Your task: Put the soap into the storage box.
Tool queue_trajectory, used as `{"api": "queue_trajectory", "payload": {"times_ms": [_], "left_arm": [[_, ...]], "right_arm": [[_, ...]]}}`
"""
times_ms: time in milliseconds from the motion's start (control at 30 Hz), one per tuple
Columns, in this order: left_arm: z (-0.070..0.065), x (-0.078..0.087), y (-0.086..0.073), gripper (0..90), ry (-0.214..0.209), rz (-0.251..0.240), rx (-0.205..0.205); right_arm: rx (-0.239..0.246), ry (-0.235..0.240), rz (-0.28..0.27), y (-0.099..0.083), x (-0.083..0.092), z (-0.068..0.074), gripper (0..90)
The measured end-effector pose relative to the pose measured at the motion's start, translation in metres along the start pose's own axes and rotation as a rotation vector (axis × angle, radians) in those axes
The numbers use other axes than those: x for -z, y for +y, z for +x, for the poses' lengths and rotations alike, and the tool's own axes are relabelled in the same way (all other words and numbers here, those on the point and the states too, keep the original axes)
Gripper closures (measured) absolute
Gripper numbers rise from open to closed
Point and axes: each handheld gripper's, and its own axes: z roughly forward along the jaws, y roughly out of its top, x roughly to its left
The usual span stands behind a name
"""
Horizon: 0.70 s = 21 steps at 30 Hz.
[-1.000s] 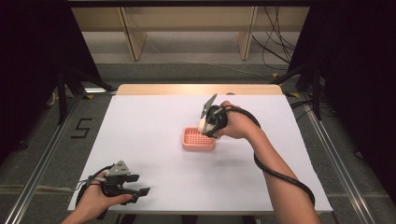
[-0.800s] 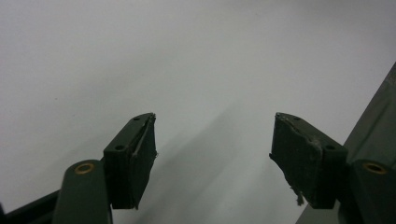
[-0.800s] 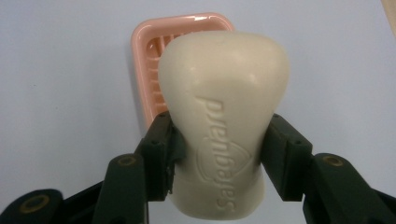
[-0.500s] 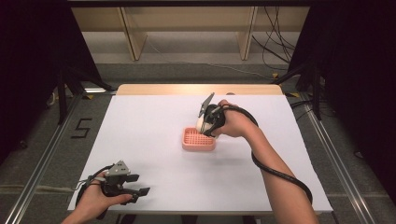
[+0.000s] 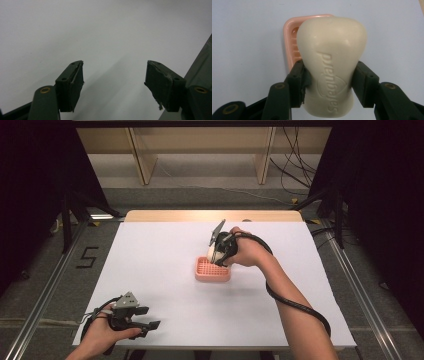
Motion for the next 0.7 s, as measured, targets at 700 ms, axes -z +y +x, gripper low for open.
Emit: {"api": "queue_trajectory", "payload": {"times_ms": [700], "left_arm": [[0.0019,0.0009,0.0003,30.4,0.012,0.021,-0.013]], "right_arm": [[0.004,-0.002,0.03,0.0038,-0.008,0.0004,50.6]]}}
